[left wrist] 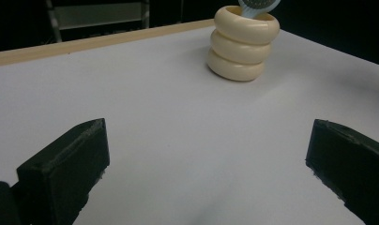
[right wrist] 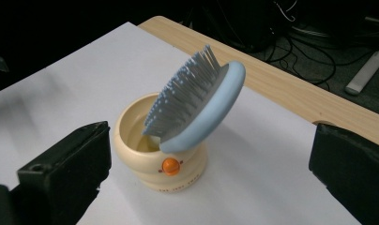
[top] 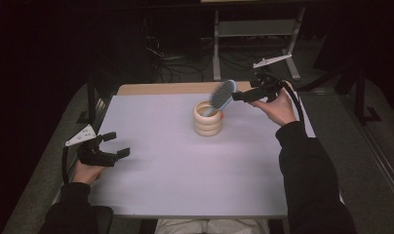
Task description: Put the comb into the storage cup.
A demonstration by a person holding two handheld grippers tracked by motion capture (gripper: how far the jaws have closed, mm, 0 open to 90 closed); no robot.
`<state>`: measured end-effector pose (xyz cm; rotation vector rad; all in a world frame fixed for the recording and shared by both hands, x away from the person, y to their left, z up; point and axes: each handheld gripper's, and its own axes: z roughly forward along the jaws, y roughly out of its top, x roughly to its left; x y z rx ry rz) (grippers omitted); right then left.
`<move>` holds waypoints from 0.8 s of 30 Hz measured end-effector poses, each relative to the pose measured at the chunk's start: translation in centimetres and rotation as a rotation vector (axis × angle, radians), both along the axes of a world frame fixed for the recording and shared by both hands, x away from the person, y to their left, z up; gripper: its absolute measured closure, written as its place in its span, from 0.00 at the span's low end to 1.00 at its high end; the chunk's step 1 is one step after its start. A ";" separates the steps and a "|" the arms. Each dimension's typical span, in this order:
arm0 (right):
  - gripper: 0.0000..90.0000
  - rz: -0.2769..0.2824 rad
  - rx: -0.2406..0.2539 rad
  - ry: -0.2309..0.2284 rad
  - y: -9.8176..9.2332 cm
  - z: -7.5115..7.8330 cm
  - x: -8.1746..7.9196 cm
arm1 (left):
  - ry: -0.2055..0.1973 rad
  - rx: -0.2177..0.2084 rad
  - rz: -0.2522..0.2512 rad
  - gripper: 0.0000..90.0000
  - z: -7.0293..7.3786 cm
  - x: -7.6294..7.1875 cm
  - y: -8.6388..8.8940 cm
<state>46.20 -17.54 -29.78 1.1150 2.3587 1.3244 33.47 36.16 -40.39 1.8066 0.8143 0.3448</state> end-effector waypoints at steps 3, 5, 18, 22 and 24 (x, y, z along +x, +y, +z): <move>0.00 0.001 -0.007 -0.007 -0.5 -0.1 -0.5 | 0.004 0.007 -0.004 0.00 0.0 0.0 -0.1; 0.00 -0.001 -0.009 -0.013 -0.8 -0.1 -0.8 | 0.007 0.007 -0.004 0.00 -0.1 0.0 -0.2; 0.00 0.000 -0.005 -0.034 -2.9 -1.0 -2.8 | 0.030 0.012 -0.008 0.00 -0.7 0.0 -0.4; 0.00 0.010 -0.007 -0.041 -3.3 -1.2 -3.4 | 0.035 0.011 -0.004 0.00 -0.9 0.0 -0.3; 0.00 0.012 -0.010 -0.042 -3.5 -1.4 -3.8 | 0.035 0.011 -0.003 0.00 -0.9 0.0 -0.3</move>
